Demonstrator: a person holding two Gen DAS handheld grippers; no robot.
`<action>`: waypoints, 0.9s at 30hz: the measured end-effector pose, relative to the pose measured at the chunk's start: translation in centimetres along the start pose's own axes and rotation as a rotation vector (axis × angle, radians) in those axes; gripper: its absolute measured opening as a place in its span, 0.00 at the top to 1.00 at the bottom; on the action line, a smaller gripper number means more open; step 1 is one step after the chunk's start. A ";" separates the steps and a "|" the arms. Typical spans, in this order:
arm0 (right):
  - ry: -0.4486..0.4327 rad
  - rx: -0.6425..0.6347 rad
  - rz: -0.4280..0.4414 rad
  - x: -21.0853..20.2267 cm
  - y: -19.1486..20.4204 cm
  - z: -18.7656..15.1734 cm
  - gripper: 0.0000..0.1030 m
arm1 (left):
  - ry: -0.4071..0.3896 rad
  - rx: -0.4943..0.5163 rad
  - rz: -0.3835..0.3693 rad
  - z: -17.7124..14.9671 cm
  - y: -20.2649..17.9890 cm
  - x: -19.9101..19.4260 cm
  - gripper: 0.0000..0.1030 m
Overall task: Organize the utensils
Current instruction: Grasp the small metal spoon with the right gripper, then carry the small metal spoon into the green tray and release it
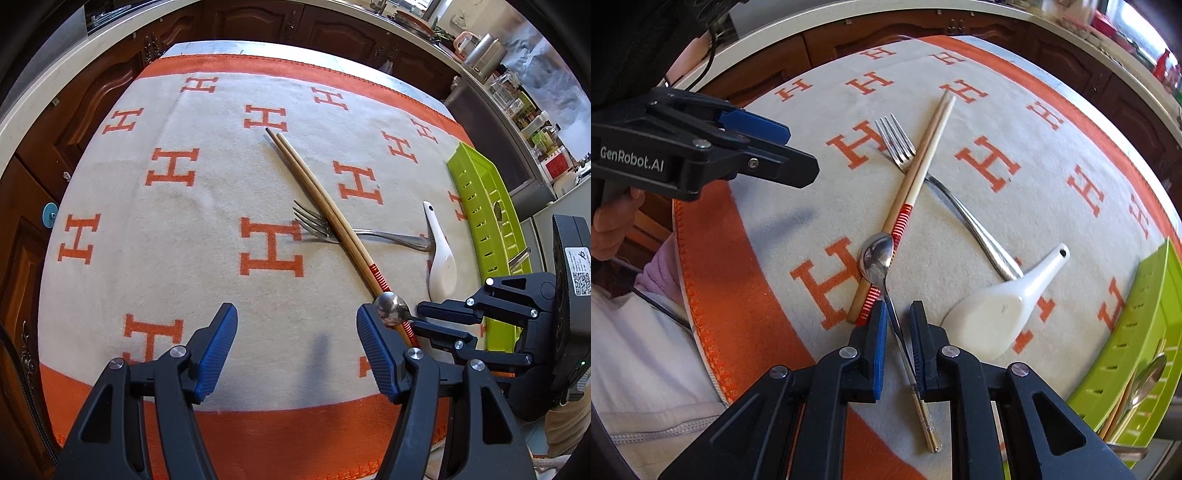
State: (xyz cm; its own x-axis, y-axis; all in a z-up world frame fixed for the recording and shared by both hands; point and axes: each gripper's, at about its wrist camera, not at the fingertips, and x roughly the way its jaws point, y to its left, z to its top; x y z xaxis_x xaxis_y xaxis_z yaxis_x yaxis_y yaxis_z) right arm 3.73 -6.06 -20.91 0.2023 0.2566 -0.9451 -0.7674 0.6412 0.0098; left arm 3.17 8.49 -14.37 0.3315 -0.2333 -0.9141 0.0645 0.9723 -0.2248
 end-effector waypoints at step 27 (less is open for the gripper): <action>-0.211 0.236 0.038 -4.3 -1.5 -1.5 0.97 | -0.024 0.008 -0.009 0.2 -0.4 -1.0 0.36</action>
State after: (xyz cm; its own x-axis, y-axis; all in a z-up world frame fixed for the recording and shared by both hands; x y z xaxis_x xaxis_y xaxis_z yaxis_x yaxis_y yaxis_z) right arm 3.08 -9.20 -17.33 0.3168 0.4120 -0.8544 -0.6194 0.7720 0.1426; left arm 2.99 8.32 -13.28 0.3536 -0.2415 -0.9037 0.0746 0.9703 -0.2301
